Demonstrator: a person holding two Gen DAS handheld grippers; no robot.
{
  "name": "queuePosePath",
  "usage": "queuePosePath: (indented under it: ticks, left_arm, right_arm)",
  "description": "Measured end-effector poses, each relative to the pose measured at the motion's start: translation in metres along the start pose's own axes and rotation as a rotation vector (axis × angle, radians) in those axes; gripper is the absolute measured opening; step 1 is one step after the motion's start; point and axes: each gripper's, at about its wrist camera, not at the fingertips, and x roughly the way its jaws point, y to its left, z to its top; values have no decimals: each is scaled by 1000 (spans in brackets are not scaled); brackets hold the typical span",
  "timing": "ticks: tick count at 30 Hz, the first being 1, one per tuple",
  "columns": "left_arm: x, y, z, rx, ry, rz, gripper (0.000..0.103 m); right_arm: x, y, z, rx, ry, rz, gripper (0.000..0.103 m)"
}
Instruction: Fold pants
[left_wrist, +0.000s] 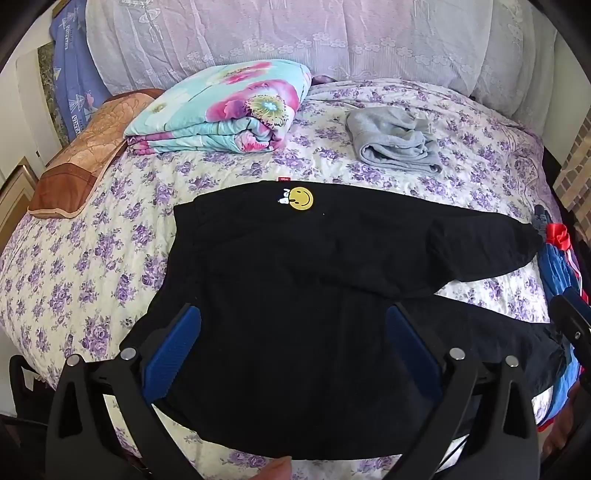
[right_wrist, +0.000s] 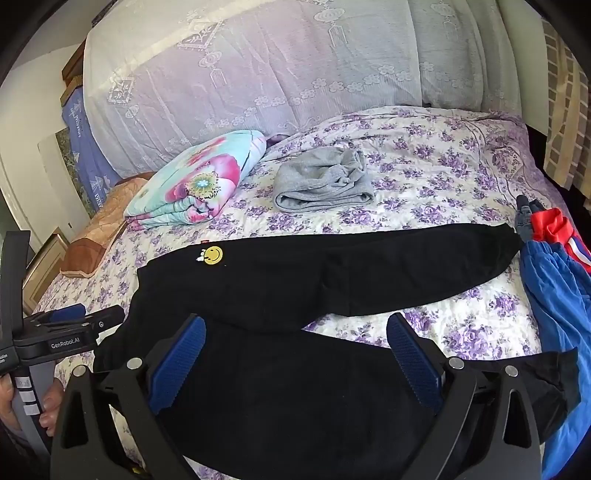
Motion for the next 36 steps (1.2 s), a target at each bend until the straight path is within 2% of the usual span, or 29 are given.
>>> queuePosePath:
  ticks: [36]
  left_arm:
    - [9, -11, 0, 14, 18, -4, 98]
  right_arm:
    - [4, -2, 1, 4, 10, -2, 99]
